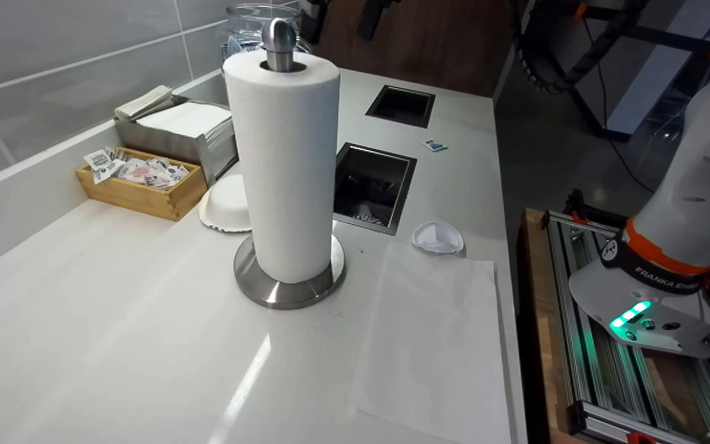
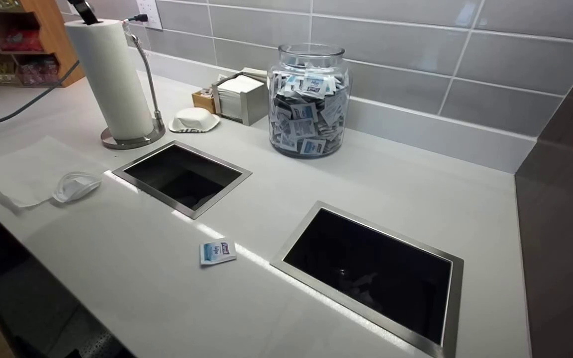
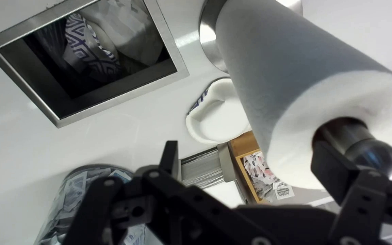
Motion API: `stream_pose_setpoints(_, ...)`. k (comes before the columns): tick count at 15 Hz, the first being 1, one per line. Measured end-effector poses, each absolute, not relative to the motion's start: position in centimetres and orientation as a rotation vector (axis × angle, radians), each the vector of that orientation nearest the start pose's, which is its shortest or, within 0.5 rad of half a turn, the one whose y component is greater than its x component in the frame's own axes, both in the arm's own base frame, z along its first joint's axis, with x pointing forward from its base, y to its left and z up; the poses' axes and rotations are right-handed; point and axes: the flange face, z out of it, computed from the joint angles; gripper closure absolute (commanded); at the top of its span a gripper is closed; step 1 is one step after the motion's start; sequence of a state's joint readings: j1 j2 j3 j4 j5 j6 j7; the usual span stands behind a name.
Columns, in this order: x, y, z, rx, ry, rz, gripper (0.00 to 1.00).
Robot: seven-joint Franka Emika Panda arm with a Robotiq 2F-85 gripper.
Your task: Remove the paper towel roll from the silver stand.
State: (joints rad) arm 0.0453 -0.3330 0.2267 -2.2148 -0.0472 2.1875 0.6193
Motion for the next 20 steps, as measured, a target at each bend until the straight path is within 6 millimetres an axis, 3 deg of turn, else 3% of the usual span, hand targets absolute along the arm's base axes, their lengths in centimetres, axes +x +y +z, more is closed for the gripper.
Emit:
stream_pose_setpoints(7,46.4,13.7,53.2,-2.973,0.502,-0.474,0.0)
stream_pose_setpoints(12,46.5,13.1,52.5,-2.946,0.499,-0.453,0.11)
stream_pose_setpoints(16,46.6,12.9,52.4,-2.936,0.48,-0.444,0.0)
stream_pose_setpoints(20,47.0,12.8,52.1,-2.918,0.45,-0.446,0.0)
